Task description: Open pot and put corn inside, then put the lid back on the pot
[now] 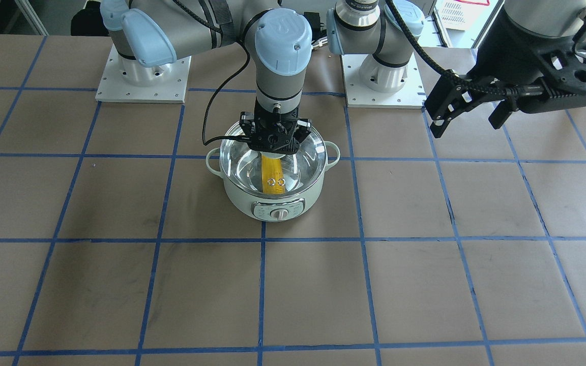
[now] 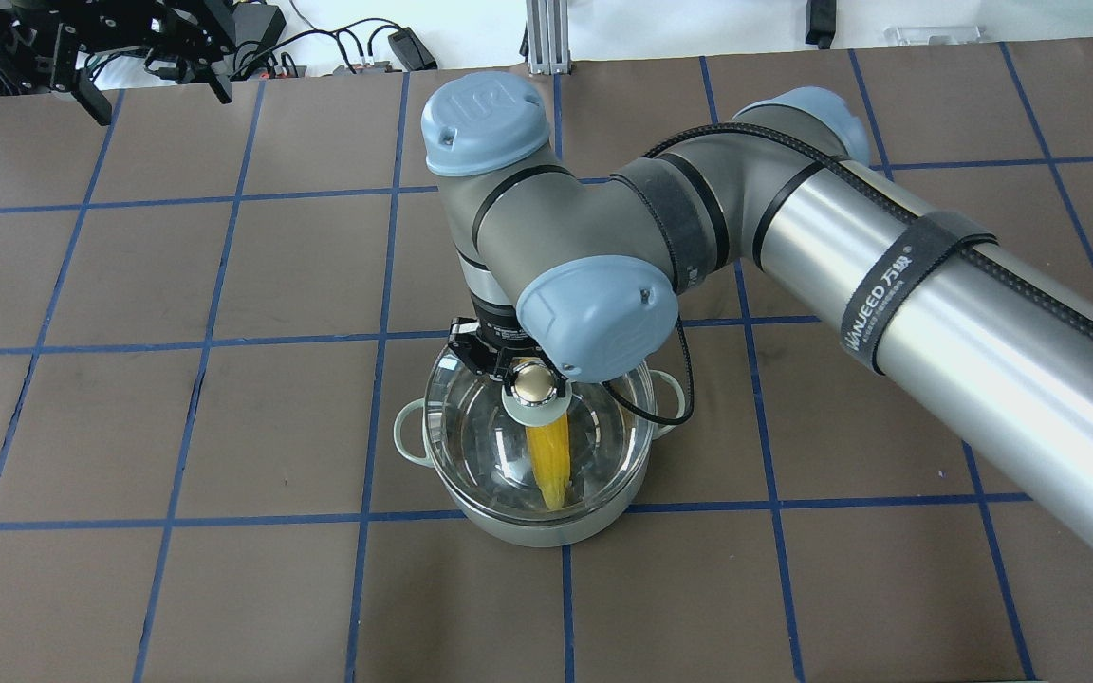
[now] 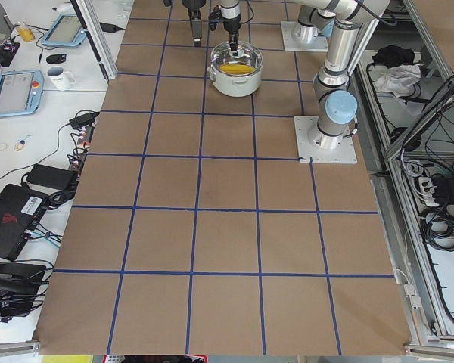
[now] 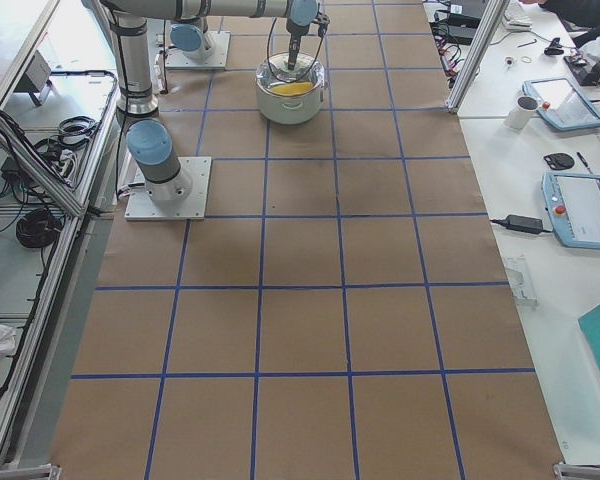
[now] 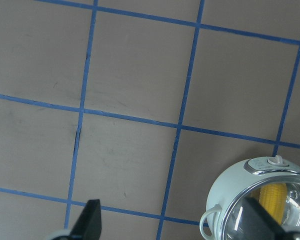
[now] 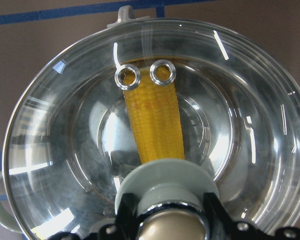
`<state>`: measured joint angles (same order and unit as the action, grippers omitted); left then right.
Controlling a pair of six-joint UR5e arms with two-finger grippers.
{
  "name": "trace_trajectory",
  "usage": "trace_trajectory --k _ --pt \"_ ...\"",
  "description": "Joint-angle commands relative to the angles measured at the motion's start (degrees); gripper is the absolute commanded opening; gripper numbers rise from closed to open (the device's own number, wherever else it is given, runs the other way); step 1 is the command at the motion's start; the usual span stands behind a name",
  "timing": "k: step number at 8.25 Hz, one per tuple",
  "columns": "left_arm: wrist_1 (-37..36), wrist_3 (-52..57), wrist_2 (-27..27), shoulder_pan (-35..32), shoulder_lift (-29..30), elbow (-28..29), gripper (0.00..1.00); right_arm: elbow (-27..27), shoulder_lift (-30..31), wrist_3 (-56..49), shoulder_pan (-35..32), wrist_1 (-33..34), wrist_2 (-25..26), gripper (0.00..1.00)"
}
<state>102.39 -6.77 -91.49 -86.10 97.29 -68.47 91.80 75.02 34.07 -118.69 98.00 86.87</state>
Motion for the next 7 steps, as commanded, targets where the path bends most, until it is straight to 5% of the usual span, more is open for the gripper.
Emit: trace_trajectory --k 1,7 --pt "0.00 0.00 0.00 0.05 0.00 0.00 1.00 0.04 -0.14 -0.32 0.03 0.00 -0.12 0.00" --pt "0.00 0.00 0.09 -0.03 0.00 -0.09 1.00 -0.04 -0.40 0.03 0.30 -0.97 -1.97 0.00"
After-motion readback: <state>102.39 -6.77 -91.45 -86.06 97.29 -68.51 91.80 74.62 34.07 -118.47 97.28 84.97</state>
